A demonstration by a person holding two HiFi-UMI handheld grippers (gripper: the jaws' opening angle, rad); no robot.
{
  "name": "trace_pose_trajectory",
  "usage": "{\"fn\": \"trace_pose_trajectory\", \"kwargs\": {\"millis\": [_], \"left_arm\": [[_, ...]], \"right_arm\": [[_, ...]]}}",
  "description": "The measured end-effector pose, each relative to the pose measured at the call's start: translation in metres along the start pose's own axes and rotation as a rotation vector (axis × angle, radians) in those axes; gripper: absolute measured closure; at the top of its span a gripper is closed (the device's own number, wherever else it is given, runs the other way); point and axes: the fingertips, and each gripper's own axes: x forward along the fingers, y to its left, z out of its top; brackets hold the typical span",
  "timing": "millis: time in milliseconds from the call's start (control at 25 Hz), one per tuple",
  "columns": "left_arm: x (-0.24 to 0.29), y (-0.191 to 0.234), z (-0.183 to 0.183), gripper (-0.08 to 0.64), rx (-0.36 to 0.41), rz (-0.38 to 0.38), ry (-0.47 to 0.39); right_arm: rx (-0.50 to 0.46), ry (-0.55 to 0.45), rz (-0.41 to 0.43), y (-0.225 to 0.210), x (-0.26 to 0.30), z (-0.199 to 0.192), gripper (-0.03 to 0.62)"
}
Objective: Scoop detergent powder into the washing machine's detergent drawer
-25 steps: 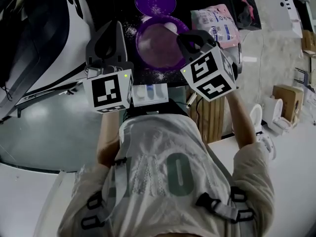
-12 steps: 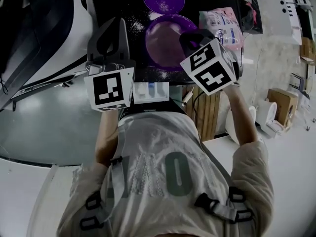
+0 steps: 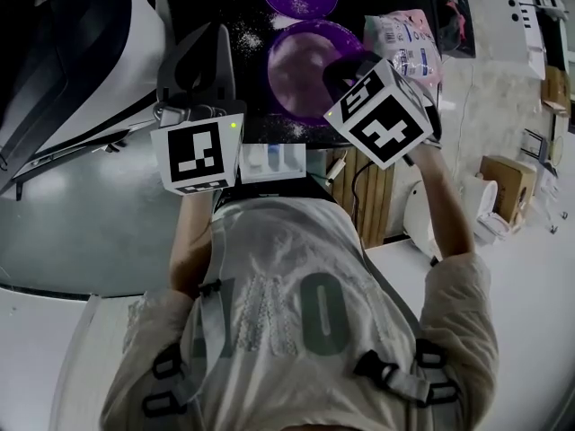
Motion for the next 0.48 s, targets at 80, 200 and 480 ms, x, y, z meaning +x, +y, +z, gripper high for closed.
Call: {"fn": "trace_pose_trajectory", "kwargs": {"millis": [80,200,480], "left_arm": [[0.001,0.0,-0.001,0.54,-0.002,-0.002,0.0],[0.0,0.0,-0.002,0.54,-0.007,-0.003,0.0],[-0.003,0.006,-0.004,0.54,-0.016,0.016,0.002]], "right_arm": [[0.001,0.023,0.042,0.006,0.002,0.001,0.583],[0.004,0.04,0.091,0.012,0.003,0.002,0.583],[0.005,0.039,0.156,0.024,0.003,0.007,0.583]]}}
